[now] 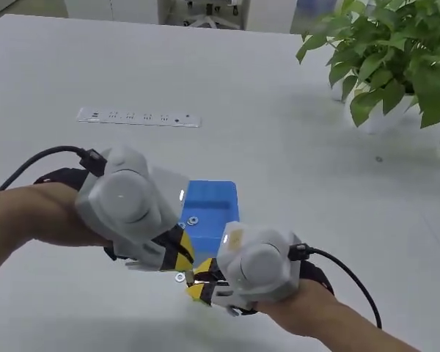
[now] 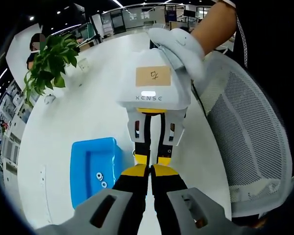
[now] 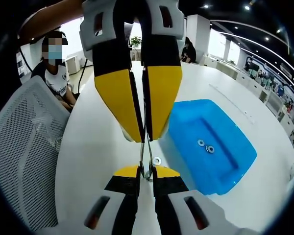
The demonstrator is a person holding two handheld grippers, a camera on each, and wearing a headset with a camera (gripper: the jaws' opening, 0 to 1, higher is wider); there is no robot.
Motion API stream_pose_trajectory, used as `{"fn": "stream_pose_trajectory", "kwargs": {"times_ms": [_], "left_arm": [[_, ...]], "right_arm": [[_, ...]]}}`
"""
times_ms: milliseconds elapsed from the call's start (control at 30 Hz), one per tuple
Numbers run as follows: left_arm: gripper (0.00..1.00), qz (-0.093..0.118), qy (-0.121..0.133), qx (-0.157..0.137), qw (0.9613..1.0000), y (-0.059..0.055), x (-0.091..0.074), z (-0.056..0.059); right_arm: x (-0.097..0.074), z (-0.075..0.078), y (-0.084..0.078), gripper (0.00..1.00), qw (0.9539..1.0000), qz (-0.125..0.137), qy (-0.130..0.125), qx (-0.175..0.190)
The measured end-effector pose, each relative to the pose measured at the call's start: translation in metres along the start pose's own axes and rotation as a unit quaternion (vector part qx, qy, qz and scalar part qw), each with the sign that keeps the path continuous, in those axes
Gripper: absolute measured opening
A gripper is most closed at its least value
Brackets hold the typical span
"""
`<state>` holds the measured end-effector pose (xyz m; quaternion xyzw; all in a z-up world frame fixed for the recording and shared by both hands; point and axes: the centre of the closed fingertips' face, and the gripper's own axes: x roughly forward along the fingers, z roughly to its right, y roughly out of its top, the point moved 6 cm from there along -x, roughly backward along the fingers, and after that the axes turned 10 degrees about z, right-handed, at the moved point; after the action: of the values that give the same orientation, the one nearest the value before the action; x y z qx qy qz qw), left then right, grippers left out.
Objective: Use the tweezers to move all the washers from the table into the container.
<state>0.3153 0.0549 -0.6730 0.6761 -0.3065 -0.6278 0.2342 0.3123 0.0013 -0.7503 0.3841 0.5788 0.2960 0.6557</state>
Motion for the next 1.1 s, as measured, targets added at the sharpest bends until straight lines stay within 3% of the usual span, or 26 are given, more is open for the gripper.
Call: {"fn": "stream_pose_trajectory", "kwargs": {"times_ms": [667,1100], "left_arm": [[0.06,0.005,-0.002,-0.006,1.0,0.0014,0.0016,0.0008],[0.06,0.003,0.003,-0.006,1.0,0.0039,-0.007,0.0011]], "right_arm": [[-0.0001,-0.0014,-0.0004,0.09,1.0,-0.004,0.002,0.008],[-0.0006,-0.0022,0.0077,0.09,1.0,0.002,0.001,0.003]]}}
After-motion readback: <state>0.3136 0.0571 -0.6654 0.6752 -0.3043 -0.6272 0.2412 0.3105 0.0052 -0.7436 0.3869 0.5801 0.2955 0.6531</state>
